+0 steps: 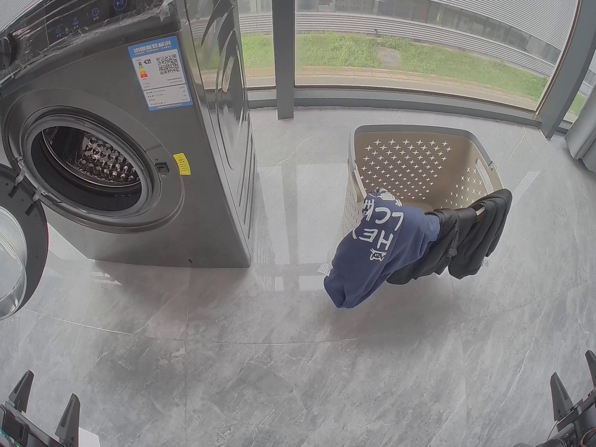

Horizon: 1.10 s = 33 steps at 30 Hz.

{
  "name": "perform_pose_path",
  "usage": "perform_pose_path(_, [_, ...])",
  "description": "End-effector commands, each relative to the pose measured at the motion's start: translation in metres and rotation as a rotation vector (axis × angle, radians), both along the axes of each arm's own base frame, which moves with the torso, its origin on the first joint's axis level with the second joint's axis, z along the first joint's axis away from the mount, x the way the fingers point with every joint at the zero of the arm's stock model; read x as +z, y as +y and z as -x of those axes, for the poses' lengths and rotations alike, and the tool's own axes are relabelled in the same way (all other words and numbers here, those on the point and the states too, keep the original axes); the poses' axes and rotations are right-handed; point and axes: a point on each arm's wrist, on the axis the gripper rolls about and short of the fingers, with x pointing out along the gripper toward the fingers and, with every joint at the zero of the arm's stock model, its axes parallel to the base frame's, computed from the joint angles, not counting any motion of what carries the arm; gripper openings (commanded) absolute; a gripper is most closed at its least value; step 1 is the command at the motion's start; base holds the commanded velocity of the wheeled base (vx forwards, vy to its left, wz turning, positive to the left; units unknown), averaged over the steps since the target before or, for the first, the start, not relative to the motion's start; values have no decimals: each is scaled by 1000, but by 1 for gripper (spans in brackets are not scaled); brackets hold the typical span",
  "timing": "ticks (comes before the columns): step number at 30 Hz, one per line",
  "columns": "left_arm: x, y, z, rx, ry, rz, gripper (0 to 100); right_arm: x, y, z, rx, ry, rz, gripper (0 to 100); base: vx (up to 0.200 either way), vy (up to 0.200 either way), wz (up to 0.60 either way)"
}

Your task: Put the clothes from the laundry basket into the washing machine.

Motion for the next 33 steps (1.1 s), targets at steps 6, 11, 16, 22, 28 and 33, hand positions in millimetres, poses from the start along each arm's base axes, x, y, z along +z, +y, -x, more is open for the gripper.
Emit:
perform_pose_path(6, [-5,0,0,2,2,0,100,-5,0,-1,1,8,0,100,0,-33,0])
perform_pose_path(11, [-5,0,0,2,2,0,100,-5,0,-1,1,8,0,100,0,-200,0])
perform_pose_path(16, [-5,0,0,2,2,0,100,-5,0,-1,1,8,0,100,0,-200,0])
perform_pose_path(22, [-5,0,0,2,2,0,100,-5,0,-1,1,8,0,100,0,-133,0])
perform_pose_path(28, [-5,0,0,0,4,2,100,-5,0,-1,1,8,0,100,0,0,0])
perform_pose_path(33, [-5,0,0,2,-1,0,100,-5,0,-1,1,8,0,100,0,-40,0])
